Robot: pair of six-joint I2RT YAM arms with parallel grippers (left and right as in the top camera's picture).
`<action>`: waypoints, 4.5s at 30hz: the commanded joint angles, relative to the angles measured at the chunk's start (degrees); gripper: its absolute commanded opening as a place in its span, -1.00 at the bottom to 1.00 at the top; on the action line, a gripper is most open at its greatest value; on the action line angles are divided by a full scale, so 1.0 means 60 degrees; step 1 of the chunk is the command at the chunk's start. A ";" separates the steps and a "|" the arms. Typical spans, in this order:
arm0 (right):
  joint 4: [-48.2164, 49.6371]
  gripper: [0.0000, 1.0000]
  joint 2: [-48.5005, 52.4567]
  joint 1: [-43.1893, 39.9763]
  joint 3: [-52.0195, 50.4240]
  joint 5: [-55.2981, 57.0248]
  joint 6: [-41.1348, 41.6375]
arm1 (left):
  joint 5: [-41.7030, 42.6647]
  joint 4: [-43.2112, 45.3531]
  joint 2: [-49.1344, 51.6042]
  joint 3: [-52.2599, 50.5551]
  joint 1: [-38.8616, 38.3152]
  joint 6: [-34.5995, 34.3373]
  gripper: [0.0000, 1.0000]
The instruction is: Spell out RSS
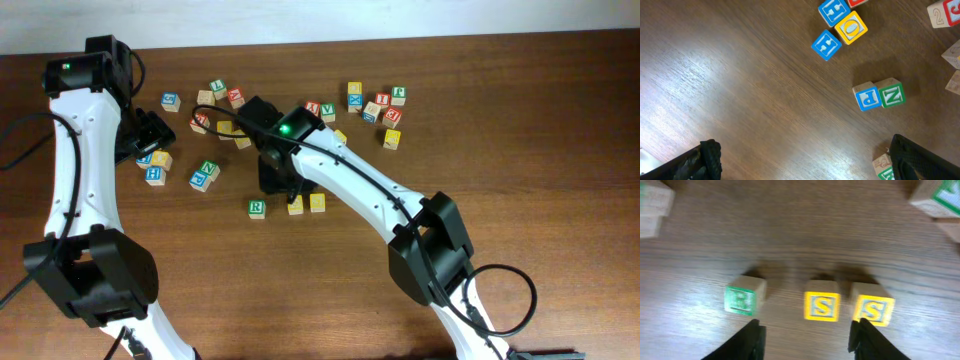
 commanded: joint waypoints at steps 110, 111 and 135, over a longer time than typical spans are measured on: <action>0.2350 -0.47 0.0750 0.1180 -0.1763 0.1406 0.1282 | -0.0047 -0.0011 -0.0127 0.0055 0.0025 -0.0160 0.98; 0.2320 -0.47 0.0750 0.1180 -0.1763 0.1435 0.1286 | -0.0047 -0.0011 -0.0127 0.0055 0.0025 -0.0160 0.98; 0.1566 -0.33 0.0747 0.0922 -0.0663 0.1435 0.1242 | -0.0047 -0.0011 -0.0127 0.0055 0.0025 -0.0160 0.98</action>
